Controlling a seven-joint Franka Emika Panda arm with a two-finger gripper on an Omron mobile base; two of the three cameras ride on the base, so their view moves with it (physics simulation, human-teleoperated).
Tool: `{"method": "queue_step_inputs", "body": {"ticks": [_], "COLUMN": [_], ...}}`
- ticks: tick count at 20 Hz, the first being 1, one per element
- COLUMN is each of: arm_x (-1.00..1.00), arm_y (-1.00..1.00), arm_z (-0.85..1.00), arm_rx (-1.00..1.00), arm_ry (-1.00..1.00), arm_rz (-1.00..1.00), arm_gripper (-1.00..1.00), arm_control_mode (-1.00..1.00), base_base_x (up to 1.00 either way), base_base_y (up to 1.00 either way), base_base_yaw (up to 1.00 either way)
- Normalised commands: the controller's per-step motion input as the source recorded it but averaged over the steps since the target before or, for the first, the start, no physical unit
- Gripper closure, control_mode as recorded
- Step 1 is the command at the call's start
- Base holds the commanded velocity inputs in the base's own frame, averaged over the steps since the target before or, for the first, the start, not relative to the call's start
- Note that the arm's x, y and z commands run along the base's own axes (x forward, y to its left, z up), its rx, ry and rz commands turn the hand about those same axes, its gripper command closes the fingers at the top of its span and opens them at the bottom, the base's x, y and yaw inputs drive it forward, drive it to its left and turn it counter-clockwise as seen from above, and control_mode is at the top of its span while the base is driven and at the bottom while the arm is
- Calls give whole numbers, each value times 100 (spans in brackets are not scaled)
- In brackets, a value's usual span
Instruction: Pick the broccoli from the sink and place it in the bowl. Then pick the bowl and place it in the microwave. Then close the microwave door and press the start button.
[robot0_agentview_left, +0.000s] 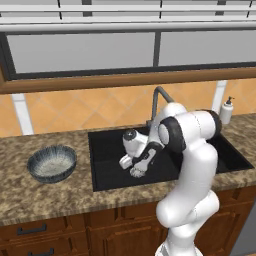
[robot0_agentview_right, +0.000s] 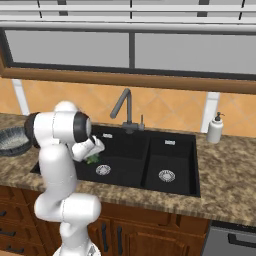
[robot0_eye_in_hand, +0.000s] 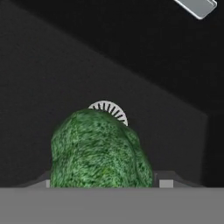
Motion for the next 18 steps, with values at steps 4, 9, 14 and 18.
{"method": "queue_step_inputs", "body": {"ticks": [4, 9, 14, 18], "arm_x": [-63, -42, -45, -43], "arm_y": [43, 47, 43, 56], "arm_z": [100, 100, 100, 100], "arm_rx": [10, 10, 9, 4], "arm_ry": [0, 7, 13, 10], "arm_rz": [-3, -5, -3, 0], "arm_gripper": [100, 100, 100, 100], "arm_control_mode": [-100, -100, -100, -100], "base_base_x": [0, 0, 0, 0], "base_base_y": [0, 0, 0, 0], "base_base_yaw": [0, 0, 0, 0]}}
